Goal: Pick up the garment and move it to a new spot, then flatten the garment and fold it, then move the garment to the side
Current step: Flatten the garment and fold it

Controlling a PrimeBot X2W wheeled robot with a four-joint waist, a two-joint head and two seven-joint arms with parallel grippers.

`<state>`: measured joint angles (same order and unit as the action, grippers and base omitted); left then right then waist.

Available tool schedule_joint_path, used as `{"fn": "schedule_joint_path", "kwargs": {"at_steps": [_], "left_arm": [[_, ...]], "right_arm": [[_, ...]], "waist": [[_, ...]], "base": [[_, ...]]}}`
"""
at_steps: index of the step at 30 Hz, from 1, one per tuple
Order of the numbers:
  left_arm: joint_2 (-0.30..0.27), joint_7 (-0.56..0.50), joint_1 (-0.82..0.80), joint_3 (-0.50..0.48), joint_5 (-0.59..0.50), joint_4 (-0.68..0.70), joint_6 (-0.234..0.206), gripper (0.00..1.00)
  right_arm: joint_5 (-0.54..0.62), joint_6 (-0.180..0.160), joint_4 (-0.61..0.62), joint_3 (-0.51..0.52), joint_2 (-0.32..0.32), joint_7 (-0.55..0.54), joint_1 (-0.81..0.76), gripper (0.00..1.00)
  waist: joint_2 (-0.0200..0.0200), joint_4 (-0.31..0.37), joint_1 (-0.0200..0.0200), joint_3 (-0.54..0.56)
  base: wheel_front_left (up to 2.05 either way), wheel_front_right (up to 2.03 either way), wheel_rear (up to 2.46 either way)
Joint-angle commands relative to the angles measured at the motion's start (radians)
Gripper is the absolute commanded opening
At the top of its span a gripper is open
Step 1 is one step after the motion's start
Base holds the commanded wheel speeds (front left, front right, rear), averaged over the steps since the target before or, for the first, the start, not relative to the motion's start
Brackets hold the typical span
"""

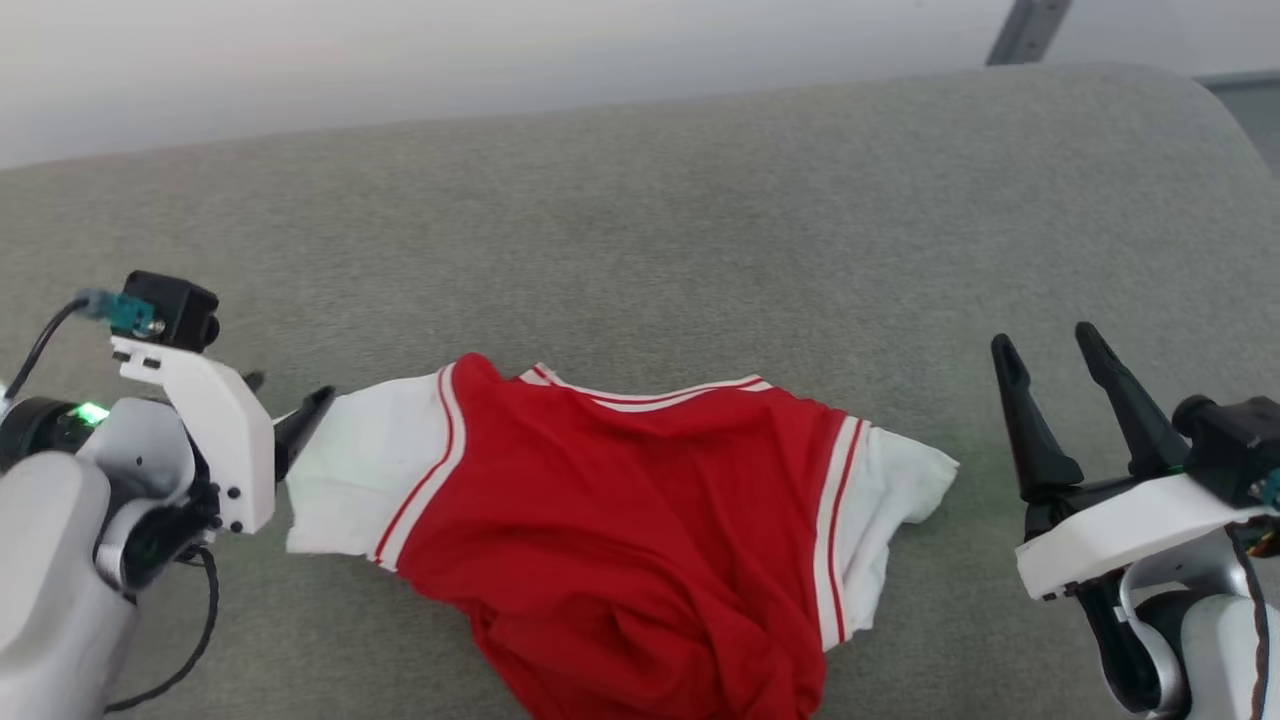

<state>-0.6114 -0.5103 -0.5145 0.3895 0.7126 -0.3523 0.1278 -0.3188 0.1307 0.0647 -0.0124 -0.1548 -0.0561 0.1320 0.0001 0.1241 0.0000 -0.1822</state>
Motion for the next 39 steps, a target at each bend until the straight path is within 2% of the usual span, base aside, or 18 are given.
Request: {"fn": "schedule_joint_path", "kwargs": {"at_steps": [1,11,19,23,24,25,28,33,39], "left_arm": [[-0.008,-0.049,-0.033,0.019,0.004,-0.032,0.003,1.00],[0.016,-0.279,-0.161,0.076,0.007,-0.262,-0.039,1.00],[0.039,-0.320,-0.193,0.099,-0.012,-0.414,-0.078,1.00],[0.060,-0.352,-0.188,0.108,0.007,-0.466,-0.072,1.00],[0.067,-0.364,-0.187,0.110,0.015,-0.479,-0.065,0.29],[0.075,-0.368,-0.188,0.110,0.021,-0.487,-0.062,0.00],[0.090,-0.358,-0.207,0.107,0.031,-0.499,-0.057,0.00],[0.075,-0.329,-0.247,0.097,0.022,-0.520,-0.073,0.00],[0.067,-0.319,-0.262,0.099,0.021,-0.535,-0.069,0.00]], "right_arm": [[0.022,0.000,-0.020,0.014,0.014,0.027,0.005,1.00],[0.045,0.000,-0.093,0.061,0.076,0.096,-0.011,1.00],[0.032,0.000,-0.120,0.051,0.095,0.084,-0.018,1.00],[0.018,0.000,-0.124,0.034,0.096,0.052,-0.021,1.00],[0.014,0.000,-0.126,0.030,0.097,0.039,-0.023,1.00],[0.007,0.000,-0.128,0.031,0.097,0.026,-0.025,1.00],[-0.010,0.000,-0.126,0.027,0.095,-0.016,-0.030,1.00],[-0.044,0.000,-0.119,0.015,0.091,-0.100,-0.028,1.00],[-0.047,0.000,-0.125,0.027,0.092,-0.261,-0.013,1.00]], "waist": [[-0.0001,0.017,0.0000,-0.012],[-0.0001,0.068,0.0000,-0.052],[-0.0001,0.097,0.0000,-0.083],[-0.0001,0.100,0.0000,-0.089],[-0.0001,0.100,0.0000,-0.091],[-0.0001,0.099,0.0000,-0.093],[-0.0001,0.089,0.0000,-0.098],[-0.0001,0.064,0.0000,-0.104],[-0.0001,0.027,0.0000,-0.107]], "base": [[0.00,0.00,0.00],[0.00,0.00,0.00],[0.00,0.00,0.00],[0.00,0.00,0.00],[0.00,0.00,0.00],[0.00,0.00,0.00],[0.00,0.00,0.00],[0.00,0.00,0.00],[0.00,0.00,0.00]]}}
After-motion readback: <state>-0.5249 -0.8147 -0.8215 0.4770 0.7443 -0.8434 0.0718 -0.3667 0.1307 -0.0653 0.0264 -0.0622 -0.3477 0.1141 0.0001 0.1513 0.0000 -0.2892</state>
